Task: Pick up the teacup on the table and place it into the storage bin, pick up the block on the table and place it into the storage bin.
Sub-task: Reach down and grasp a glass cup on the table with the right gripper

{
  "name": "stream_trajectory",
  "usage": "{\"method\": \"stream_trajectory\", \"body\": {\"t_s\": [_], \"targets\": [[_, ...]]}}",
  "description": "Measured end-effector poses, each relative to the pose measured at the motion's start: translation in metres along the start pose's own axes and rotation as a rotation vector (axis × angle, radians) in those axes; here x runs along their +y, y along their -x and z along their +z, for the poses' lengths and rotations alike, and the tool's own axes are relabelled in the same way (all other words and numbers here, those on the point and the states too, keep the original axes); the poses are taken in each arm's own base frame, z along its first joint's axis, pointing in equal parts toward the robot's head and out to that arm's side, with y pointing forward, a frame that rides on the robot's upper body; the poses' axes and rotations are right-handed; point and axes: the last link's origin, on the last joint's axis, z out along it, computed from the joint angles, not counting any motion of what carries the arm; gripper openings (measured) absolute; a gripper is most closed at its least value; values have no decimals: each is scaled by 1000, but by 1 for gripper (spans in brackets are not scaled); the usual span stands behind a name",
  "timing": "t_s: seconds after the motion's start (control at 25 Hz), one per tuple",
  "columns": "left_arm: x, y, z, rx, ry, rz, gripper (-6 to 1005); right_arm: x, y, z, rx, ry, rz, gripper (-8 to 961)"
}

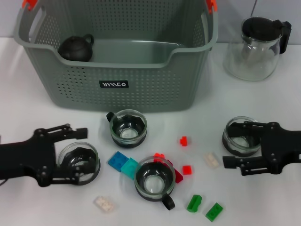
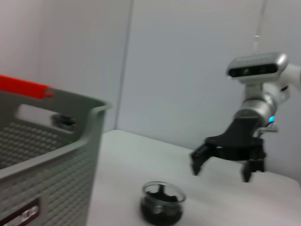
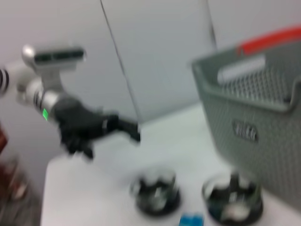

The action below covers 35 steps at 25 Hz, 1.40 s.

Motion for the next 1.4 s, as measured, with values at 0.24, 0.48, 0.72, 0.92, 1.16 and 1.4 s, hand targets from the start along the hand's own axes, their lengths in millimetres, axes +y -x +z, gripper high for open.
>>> {"method": "stream_trajectory", "body": {"t_s": [0.24,0.48,0.72,0.92,1.16,1.4], "targets": [[0,4,-11,12,-56,-21,872,5,52,-6,344,71,32,866],[1,8,-8,15,-68,-30,872,6,92,10,605,19,-38,850],[2,10,-6,20,-70,-39,872,2,106,25,800,-63,-51,817],[0,12,-5,20,-80,-47,873,-9,111,35,867,-216,-14,673],[-3,15,-2,21,-103,-58,873,-8,104,56,926,-219,-136,543],[-5,15,-1,19,-112,-60,873,-9,100,70,941,-218,-180,532]]}}
